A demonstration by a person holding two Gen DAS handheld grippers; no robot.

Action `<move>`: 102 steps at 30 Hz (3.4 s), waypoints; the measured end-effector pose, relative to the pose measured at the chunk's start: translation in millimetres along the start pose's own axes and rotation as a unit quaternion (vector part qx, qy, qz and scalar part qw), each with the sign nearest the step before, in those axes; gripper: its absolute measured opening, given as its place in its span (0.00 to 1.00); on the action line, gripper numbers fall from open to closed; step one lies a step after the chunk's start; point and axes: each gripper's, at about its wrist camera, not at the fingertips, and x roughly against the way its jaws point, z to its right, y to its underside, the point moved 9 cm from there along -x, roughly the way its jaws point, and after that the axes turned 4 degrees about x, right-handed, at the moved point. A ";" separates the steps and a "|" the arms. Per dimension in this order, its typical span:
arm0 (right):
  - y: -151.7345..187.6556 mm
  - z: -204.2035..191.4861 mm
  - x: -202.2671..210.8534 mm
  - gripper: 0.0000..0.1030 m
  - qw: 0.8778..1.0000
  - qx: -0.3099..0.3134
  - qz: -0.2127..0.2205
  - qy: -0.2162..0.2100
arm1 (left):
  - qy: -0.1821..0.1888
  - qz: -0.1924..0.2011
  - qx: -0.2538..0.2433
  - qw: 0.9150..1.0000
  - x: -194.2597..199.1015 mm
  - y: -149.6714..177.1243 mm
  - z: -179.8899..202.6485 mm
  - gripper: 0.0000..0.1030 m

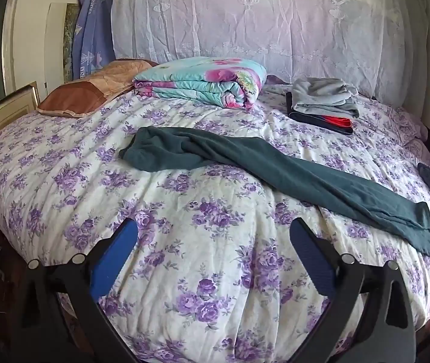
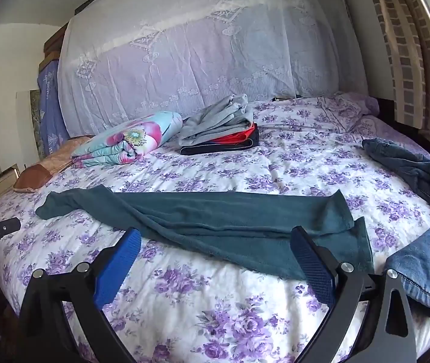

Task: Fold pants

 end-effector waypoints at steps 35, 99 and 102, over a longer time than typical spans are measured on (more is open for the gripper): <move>2.2 -6.9 -3.4 0.97 1.000 0.006 -0.013 -0.011 | 0.002 -0.001 0.009 1.000 -2.1 3.9 -4.6 0.95; 44.4 59.9 -72.9 0.97 0.959 -0.173 -0.187 -0.121 | 0.064 -0.153 0.152 0.974 -146.4 -25.8 -62.0 0.95; 40.7 69.1 -89.1 0.97 0.945 -0.223 -0.203 -0.129 | 0.060 -0.164 0.178 0.968 -172.9 -45.6 -66.2 0.95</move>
